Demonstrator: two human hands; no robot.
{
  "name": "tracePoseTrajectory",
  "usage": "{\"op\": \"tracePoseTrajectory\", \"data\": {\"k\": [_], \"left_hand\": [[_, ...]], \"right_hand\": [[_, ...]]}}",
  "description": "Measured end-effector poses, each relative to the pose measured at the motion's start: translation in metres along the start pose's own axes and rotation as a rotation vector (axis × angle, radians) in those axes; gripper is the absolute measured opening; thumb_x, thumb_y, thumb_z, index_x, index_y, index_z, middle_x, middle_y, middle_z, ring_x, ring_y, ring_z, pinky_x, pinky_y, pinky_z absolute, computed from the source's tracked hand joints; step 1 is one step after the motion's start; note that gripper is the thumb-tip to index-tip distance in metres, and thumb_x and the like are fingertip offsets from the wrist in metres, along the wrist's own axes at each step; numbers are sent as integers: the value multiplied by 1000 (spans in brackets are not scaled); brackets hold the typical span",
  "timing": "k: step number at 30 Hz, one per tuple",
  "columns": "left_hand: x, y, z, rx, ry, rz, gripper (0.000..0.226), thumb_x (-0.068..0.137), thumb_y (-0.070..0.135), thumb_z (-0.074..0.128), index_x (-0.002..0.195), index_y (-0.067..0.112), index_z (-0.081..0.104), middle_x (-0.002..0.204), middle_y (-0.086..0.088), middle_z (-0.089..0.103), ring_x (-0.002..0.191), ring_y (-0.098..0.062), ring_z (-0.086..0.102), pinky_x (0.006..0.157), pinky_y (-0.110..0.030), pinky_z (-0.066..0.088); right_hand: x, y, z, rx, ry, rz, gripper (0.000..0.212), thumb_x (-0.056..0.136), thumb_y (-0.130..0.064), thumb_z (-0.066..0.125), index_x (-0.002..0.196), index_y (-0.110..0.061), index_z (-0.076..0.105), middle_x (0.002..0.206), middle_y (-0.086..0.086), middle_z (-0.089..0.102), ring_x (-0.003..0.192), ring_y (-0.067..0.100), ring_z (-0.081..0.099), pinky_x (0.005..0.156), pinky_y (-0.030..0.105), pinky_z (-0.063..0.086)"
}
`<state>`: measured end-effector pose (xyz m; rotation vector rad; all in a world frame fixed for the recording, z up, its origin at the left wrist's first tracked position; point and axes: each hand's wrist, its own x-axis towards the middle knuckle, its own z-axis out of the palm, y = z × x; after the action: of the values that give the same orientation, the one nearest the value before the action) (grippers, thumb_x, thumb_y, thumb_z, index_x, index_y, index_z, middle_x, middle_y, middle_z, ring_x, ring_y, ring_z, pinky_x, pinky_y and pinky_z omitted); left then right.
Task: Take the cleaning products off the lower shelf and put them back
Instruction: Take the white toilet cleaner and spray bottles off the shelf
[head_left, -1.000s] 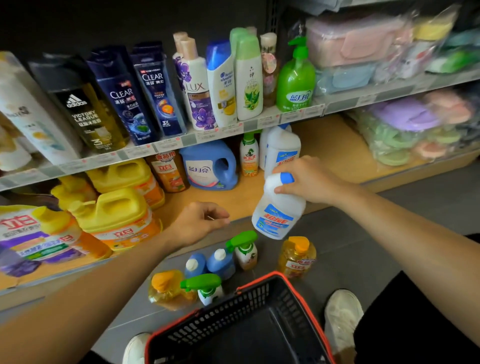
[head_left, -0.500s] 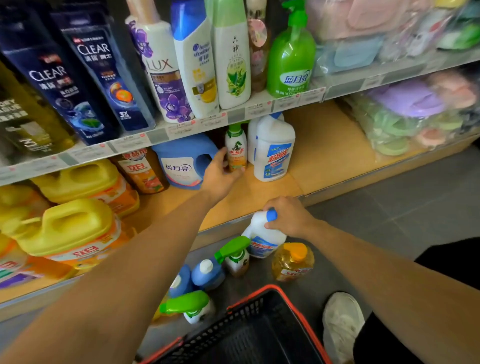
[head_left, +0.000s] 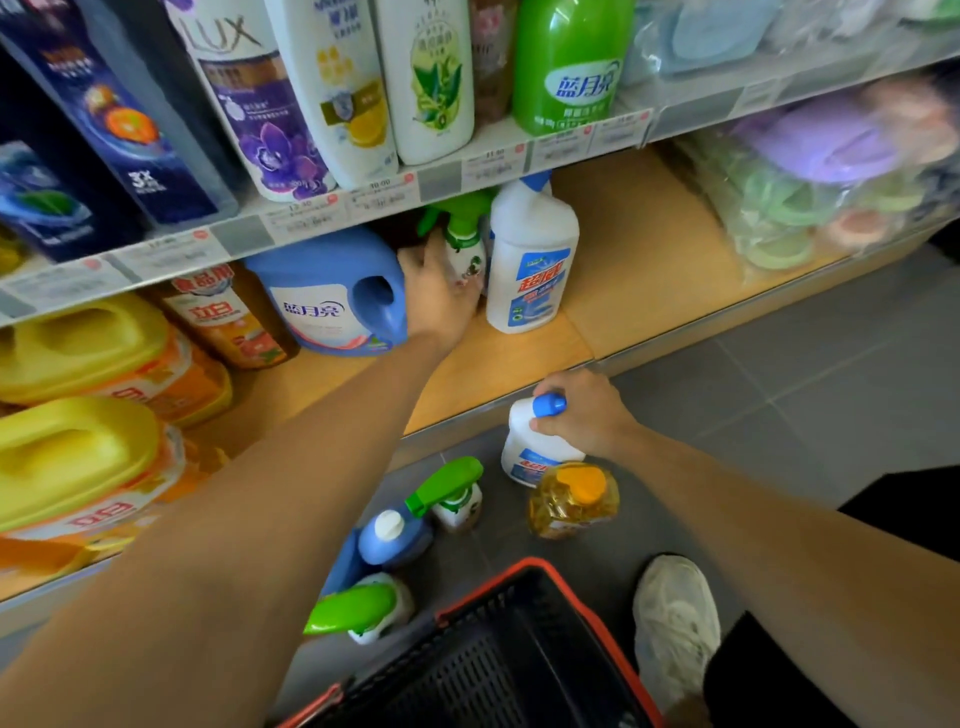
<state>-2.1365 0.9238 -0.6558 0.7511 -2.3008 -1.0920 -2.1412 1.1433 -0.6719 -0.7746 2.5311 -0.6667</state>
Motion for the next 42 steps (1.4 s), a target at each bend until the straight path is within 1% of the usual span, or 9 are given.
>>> {"op": "tracePoseTrajectory", "data": {"k": [7, 12, 15, 21, 25, 28, 33, 37, 42], "left_hand": [[-22, -7, 10, -175, 128, -102, 89, 71, 30, 90, 141, 4, 41, 140, -14, 48, 130, -29, 50, 107, -45, 45], [-9, -7, 8, -326, 1, -219, 92, 72, 27, 91, 145, 12, 36, 140, -7, 58, 127, -24, 57, 106, -46, 50], [-1, -12, 8, -250, -35, -209, 89, 74, 25, 90, 145, 11, 39, 139, -9, 58, 127, -26, 57, 105, -44, 50], [-23, -19, 4, 4, 152, -106, 72, 72, 42, 87, 128, 7, 57, 114, -12, 72, 105, -32, 67, 86, -40, 56], [-44, -25, -22, 15, 85, -102, 70, 70, 44, 90, 125, 9, 65, 112, -9, 74, 100, -24, 70, 85, -43, 59], [-66, -23, -57, -38, -34, -59, 69, 70, 36, 92, 129, 12, 65, 115, -5, 75, 99, -16, 71, 88, -40, 60], [-106, 9, -122, -305, -237, -53, 54, 68, 14, 92, 117, 12, 71, 105, 0, 78, 98, -14, 75, 90, -36, 61], [-140, 42, -163, -514, -308, -125, 47, 64, 16, 86, 109, 13, 72, 101, -1, 79, 93, -15, 75, 80, -26, 60], [-175, 63, -198, -689, -313, -238, 60, 72, 20, 83, 128, 11, 62, 111, -4, 77, 103, -17, 72, 86, -32, 59]], "right_hand": [[-6, 3, 1, 38, -21, 2, 35, 78, -24, 83, 109, -18, 68, 111, 1, 66, 98, 15, 57, 80, 26, 41], [-7, 3, -1, 57, -43, -9, 36, 81, -24, 81, 114, -17, 67, 115, 1, 66, 100, 14, 55, 83, 27, 41], [-8, 3, -2, 59, -49, -21, 36, 83, -24, 79, 115, -17, 66, 115, 2, 65, 99, 13, 53, 82, 27, 40], [-10, 3, -3, 90, -78, 8, 35, 84, -26, 78, 115, -19, 65, 114, 1, 63, 105, 19, 58, 80, 28, 41], [-11, -11, -10, -31, -157, 40, 58, 84, -35, 77, 135, -19, 55, 133, 7, 55, 121, 28, 54, 93, 36, 48], [-11, -33, -18, -133, -134, -5, 78, 83, -48, 75, 147, -21, 40, 141, 12, 45, 132, 36, 40, 105, 46, 41], [-29, -76, -32, 171, -179, -131, 102, 73, -42, 86, 155, -19, 30, 156, 7, 37, 142, 25, 36, 115, 47, 36], [-57, -105, -35, 537, -294, -203, 79, 71, -14, 89, 139, -14, 49, 129, 6, 65, 119, 20, 62, 103, 49, 50], [-89, -124, -45, 657, -270, -247, 68, 63, -13, 93, 120, -18, 58, 116, 13, 70, 107, 28, 69, 94, 54, 54]]}}
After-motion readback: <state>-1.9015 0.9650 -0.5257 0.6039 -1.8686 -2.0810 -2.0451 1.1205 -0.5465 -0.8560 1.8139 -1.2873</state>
